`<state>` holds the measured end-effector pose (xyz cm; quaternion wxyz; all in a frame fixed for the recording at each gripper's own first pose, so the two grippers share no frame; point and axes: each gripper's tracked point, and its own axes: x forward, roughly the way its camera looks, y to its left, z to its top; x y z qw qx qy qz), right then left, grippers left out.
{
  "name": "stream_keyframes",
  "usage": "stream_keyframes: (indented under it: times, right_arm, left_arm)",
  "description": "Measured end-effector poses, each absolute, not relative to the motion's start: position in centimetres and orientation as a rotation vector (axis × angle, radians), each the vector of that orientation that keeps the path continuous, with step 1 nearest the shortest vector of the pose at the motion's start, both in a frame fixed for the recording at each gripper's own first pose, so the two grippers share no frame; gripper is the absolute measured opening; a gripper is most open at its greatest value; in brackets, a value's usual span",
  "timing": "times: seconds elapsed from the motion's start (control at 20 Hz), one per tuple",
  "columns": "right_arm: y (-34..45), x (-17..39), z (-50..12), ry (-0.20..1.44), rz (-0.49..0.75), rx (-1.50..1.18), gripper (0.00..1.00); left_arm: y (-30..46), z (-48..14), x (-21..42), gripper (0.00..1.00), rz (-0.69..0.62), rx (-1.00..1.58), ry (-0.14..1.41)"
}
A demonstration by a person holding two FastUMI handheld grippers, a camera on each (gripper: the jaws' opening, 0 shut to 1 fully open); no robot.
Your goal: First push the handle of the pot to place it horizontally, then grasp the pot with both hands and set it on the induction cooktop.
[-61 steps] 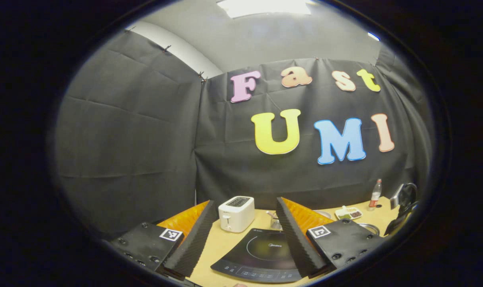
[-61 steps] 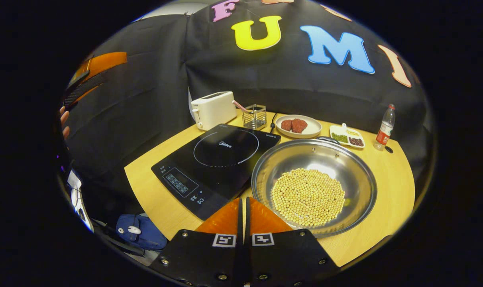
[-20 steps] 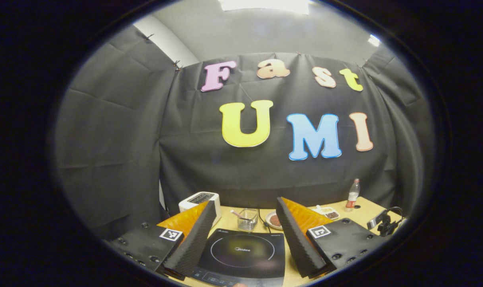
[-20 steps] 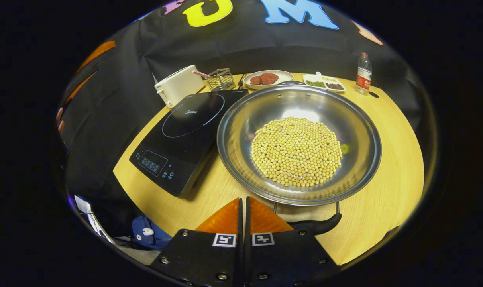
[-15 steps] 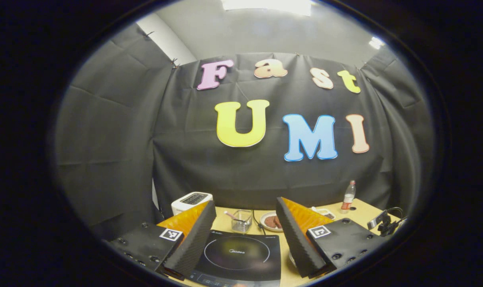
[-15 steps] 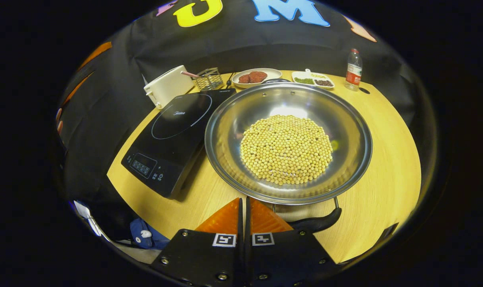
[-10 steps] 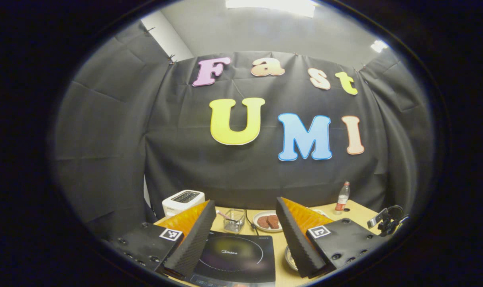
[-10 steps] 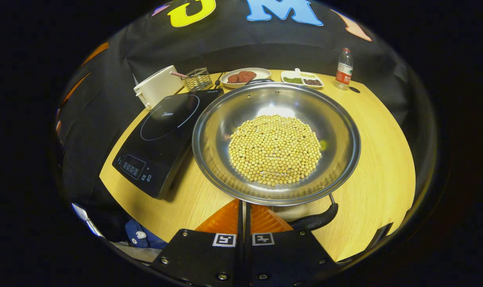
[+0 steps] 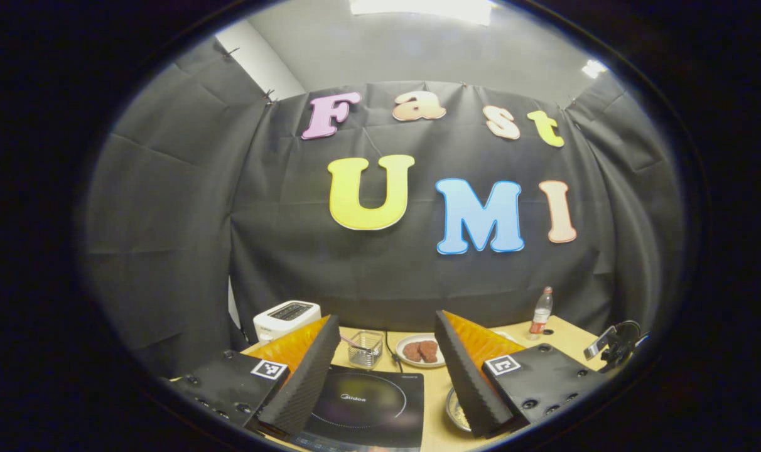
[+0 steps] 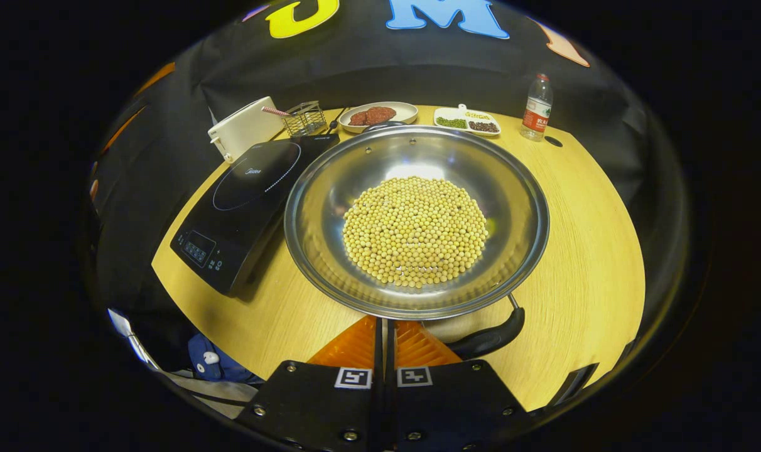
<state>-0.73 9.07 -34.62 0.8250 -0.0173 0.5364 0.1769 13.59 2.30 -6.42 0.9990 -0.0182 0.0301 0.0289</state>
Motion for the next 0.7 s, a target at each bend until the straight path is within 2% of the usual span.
stream_keyframes:
  times: [0.7]
  right_arm:
    - [2.4, 1.2, -35.8, 1.193, 0.448, -0.158, 0.01]
  left_arm:
    - [-3.1, -5.3, 14.0, 0.98, 0.115, -0.020, 0.050]
